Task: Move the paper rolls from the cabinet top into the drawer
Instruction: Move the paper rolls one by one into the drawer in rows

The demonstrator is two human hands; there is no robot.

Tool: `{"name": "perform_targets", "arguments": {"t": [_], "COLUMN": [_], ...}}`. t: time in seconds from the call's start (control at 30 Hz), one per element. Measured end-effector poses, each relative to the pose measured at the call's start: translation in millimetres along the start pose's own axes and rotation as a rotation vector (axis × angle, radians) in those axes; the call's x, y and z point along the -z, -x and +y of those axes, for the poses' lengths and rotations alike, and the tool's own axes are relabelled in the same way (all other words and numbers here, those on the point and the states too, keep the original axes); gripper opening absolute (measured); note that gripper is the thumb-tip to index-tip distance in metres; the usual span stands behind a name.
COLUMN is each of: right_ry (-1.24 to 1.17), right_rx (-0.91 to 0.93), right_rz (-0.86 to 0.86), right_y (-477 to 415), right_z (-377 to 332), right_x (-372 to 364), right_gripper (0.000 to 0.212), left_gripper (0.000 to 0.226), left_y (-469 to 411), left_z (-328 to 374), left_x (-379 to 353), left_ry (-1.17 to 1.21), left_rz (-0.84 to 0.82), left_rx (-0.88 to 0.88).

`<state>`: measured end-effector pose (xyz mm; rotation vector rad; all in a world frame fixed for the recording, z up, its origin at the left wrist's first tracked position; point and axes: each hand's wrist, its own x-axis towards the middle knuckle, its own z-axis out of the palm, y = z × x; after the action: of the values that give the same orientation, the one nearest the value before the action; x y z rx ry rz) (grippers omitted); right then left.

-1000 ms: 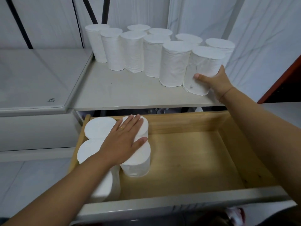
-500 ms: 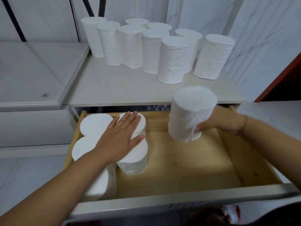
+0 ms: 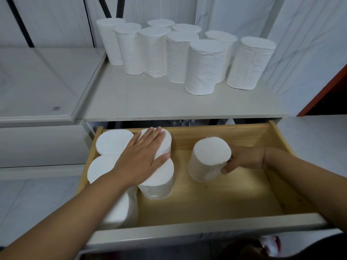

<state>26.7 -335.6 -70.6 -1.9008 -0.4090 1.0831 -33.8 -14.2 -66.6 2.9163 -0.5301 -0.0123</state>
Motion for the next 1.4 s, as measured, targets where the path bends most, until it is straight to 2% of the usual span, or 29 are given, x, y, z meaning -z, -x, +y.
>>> {"name": "perform_targets", "arguments": {"t": [0.07, 0.13, 0.2, 0.27, 0.4, 0.53, 0.63, 0.73, 0.83, 1.0, 1.1, 1.13, 1.33, 1.4], "right_ry": [-0.212, -0.370, -0.389, -0.380, -0.349, -0.349, -0.325, -0.415, -0.475, -0.521, -0.572, -0.568, -0.555, -0.452], "right_rx": [0.015, -0.020, -0.108, -0.187, -0.219, -0.230, -0.235, -0.286, -0.385, -0.413, -0.441, -0.438, -0.397, -0.372], "right_rz": [-0.025, 0.068, 0.173, 0.198, 0.073, -0.111, -0.234, -0.225, -0.202, -0.182, -0.164, -0.163, -0.154, -0.177], "right_y": [6, 3, -6, -13, -9, 4, 10, 8, 0, -19, -26, -28, -43, -37], "right_z": [-8, -13, -15, -16, -21, -22, -26, -29, -35, -50, -58, -62, -73, -78], "right_x": [8, 7, 1, -4, -14, -37, -66, -94, -113, -136, -146, -149, -156, -153], "right_gripper": [0.075, 0.069, 0.067, 0.072, 0.061, 0.072, 0.053, 0.047, 0.060, 0.059, 0.073, 0.072, 0.037, 0.026], "left_gripper": [0.077, 0.077, 0.077, 0.077, 0.078, 0.077, 0.075, 0.075, 0.074, 0.073, 0.074, 0.075, 0.077, 0.077], "left_y": [0, 0, 0, 0, 2, 3, 4, 3, 3, 4, 3, 3, 2, 2], "left_z": [1, 1, 1, 1, 2, 3, 3, 3, 3, 2, 2, 2, 1, 1], "left_x": [0, 1, 1, 1, 1, 0, 0, 0, 0, -1, -2, -2, -4, -4], "left_ry": [-0.004, -0.009, -0.006, 0.001, -0.001, -0.006, -0.020, -0.028, -0.030, -0.015, -0.022, -0.024, -0.054, -0.046], "left_rz": [-0.002, -0.003, 0.000, 0.004, -0.005, -0.002, 0.004, 0.007, 0.003, 0.019, 0.019, 0.020, 0.025, 0.029], "left_rx": [0.002, 0.002, 0.002, 0.005, 0.008, 0.003, 0.002, 0.000, 0.000, -0.007, -0.010, -0.010, -0.010, -0.010]}}
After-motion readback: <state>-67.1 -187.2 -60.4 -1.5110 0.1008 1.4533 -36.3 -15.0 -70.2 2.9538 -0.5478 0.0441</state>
